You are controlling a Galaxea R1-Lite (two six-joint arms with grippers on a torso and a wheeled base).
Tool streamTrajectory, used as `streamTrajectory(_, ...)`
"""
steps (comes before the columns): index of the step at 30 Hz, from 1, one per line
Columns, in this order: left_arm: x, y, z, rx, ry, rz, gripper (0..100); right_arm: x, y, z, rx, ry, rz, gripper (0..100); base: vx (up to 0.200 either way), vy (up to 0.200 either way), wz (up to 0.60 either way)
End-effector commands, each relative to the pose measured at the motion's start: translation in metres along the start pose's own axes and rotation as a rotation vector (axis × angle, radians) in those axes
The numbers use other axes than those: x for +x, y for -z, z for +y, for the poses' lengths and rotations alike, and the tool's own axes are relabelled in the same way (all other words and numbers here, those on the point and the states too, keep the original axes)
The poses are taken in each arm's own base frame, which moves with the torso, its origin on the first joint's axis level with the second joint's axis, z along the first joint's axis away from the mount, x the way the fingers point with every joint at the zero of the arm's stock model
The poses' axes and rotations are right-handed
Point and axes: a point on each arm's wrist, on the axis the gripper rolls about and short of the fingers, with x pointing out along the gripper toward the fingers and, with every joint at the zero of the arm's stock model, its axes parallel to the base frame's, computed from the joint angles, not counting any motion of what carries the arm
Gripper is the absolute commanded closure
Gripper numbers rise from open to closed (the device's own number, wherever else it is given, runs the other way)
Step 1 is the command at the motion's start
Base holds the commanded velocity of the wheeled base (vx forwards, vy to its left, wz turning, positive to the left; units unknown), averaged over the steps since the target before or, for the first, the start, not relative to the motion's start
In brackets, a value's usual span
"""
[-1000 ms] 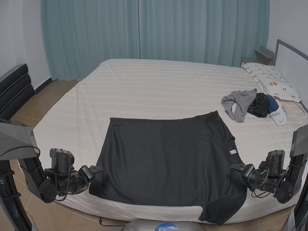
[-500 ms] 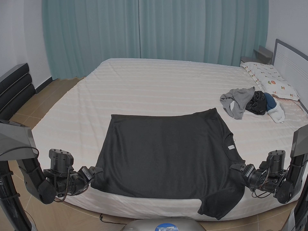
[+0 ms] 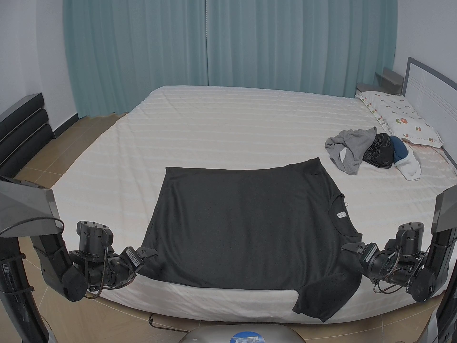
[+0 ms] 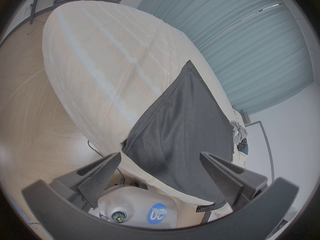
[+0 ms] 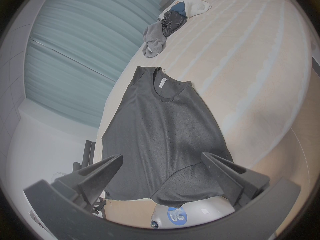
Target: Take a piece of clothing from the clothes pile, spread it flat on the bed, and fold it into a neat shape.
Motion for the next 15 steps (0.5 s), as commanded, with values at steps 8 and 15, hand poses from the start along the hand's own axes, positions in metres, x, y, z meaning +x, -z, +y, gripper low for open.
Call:
streamTrajectory(8, 0.0138, 0.0064, 0.0110, 0.084, -0.054, 0.033, 0, 0.0014, -0.0009, -0.0006, 0.002, 0.000, 0.000, 0, 0.000, 0.000, 0.00)
streamTrajectory(15, 0.0172, 0.0051, 0.0140, 0.086, -0.072, 0.025, 0, 0.0012, -0.0013, -0.0006, 0.005, -0.001, -0.002, 0, 0.000, 0.000, 0.00)
